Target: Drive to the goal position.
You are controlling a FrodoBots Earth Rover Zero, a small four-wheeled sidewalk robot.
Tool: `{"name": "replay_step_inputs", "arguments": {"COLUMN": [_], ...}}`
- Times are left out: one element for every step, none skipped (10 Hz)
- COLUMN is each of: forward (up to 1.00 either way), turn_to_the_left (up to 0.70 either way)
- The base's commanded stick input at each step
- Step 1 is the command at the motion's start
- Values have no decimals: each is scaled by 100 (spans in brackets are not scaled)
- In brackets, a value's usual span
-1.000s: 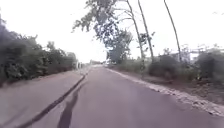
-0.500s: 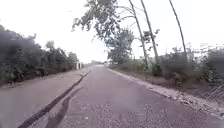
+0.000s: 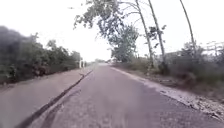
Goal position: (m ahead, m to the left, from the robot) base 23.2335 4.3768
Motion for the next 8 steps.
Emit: {"name": "replay_step_inputs", "arguments": {"forward": [100,100,100,100,100,100,100,100], "turn_to_the_left": [0,0,0,0,0,0,0,0]}}
